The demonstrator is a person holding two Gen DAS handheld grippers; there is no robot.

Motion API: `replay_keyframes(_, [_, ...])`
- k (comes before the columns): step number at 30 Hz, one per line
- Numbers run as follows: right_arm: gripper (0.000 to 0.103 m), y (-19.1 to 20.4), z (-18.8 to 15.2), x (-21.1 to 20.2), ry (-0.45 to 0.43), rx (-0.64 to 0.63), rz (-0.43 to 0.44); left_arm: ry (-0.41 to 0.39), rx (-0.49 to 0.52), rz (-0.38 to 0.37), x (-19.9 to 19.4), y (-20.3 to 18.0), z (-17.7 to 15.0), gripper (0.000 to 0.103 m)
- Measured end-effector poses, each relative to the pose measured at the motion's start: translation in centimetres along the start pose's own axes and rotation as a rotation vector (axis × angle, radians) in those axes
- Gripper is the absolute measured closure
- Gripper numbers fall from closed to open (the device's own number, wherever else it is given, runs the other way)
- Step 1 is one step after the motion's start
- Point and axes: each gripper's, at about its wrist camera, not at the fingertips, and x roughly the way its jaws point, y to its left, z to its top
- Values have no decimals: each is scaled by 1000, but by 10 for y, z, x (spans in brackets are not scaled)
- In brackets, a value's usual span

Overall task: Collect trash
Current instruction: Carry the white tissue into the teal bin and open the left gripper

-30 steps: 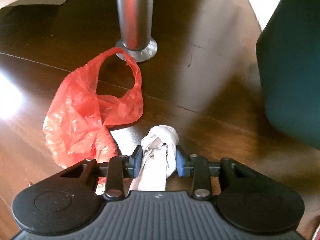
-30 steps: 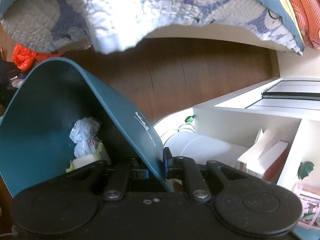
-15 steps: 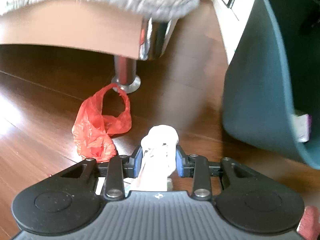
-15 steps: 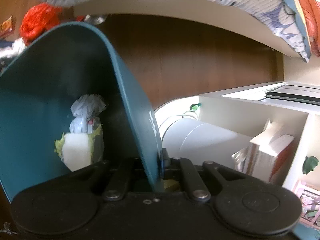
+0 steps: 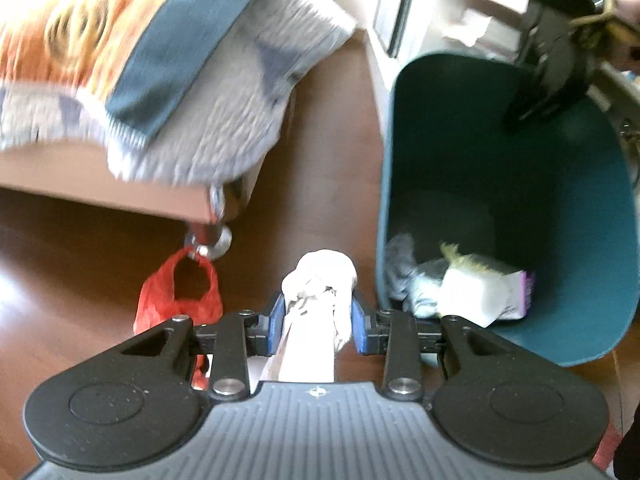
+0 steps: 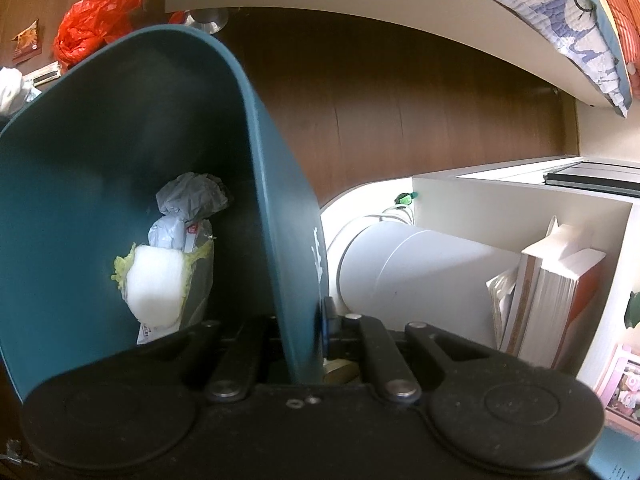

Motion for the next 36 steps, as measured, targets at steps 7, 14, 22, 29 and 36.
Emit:
replay_keyframes(7, [94,6,-2,-6,-4,-29,12,-67,50,-34,-21,-22,20,70])
replay_keyframes(14, [93,16,-5,-8,9,-65,20,-103,137,-89,-20,-55,31,70])
replay_keyframes(22, [90,28,-11,-9,1,-110,20,-60,314,-67,13,-101,14,70])
replay_keyframes(29, [86,36,-13,-9,-11,-152,21,37,358,-50,53,-114,-1,70])
replay_keyframes(36, [86,40,-12,-10,-16,-169,9,87,424,-46,74,-126,-10,70])
